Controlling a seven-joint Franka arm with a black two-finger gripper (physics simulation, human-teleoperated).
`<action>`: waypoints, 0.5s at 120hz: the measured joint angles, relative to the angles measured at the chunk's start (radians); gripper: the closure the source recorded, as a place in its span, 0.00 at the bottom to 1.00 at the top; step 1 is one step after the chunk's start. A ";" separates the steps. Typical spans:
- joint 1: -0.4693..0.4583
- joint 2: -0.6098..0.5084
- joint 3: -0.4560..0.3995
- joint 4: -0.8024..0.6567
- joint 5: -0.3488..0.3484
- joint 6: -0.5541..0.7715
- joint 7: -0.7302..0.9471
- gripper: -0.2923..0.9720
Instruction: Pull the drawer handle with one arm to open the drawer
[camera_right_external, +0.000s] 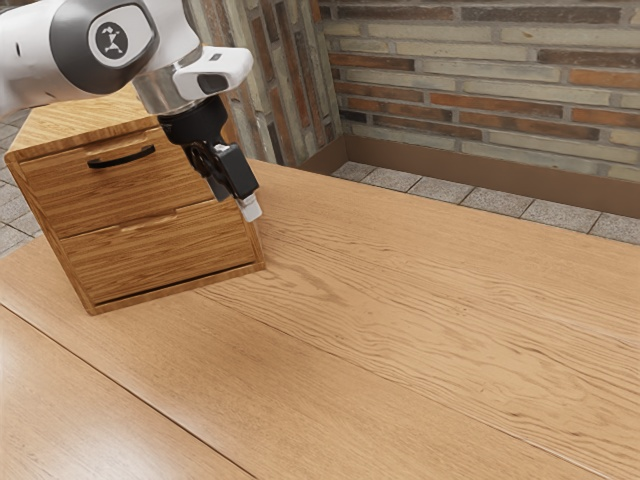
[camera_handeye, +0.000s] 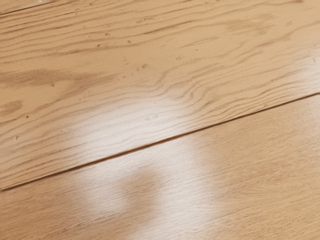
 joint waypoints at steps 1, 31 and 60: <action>0.000 0.000 0.000 0.000 0.000 0.000 0.000 0.23; -0.001 -0.043 -0.005 0.103 0.015 -0.020 0.009 0.23; 0.042 -0.134 -0.062 0.178 0.041 -0.071 0.212 0.23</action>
